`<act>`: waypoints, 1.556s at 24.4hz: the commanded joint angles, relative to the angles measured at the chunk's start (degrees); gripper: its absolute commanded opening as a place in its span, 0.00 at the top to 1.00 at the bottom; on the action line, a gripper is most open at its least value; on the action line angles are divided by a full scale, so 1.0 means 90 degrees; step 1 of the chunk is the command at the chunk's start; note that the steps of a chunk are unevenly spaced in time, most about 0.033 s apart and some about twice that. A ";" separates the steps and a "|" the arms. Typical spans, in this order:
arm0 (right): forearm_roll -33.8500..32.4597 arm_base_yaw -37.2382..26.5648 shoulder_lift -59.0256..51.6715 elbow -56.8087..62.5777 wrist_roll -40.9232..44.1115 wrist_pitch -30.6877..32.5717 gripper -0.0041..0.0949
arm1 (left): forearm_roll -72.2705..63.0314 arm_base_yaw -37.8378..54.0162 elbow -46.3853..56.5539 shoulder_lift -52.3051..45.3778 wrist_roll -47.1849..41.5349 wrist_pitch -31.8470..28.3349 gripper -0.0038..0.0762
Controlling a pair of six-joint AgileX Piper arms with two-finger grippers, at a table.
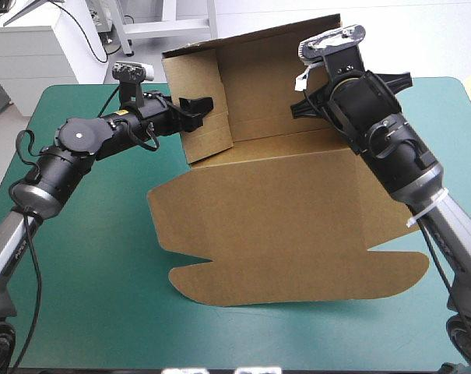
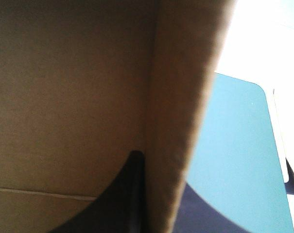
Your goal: Fold the box
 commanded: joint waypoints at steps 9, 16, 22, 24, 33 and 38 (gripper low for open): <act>-0.0237 0.0267 -0.0172 -0.0153 0.0165 -0.0721 0.97 | -0.0507 -0.0158 -0.0260 -0.0115 0.0380 0.0043 0.83; -0.0102 0.0267 -0.0172 -0.0153 0.0189 -0.0694 0.97 | -0.0631 -0.0158 -0.0260 -0.0115 0.0335 -0.0089 0.96; 0.1564 -0.0795 0.0149 -0.0153 -0.0076 -0.0322 0.97 | 0.5131 -0.0586 -0.1082 -0.0024 -0.4281 0.0679 0.96; 0.2545 -0.1198 0.0521 -0.0153 -0.0507 0.0030 0.97 | 0.5853 -0.0667 -0.1439 0.0261 -0.4947 0.1190 0.96; 0.3493 -0.1480 0.1213 0.0990 -0.1025 0.0017 0.97 | 0.6053 -0.0667 -0.2234 0.1895 -0.5462 0.3301 0.96; 0.3900 -0.1663 0.1268 0.1541 -0.1291 0.0006 0.98 | 0.6044 -0.0667 -0.2254 0.2249 -0.5622 0.3777 0.96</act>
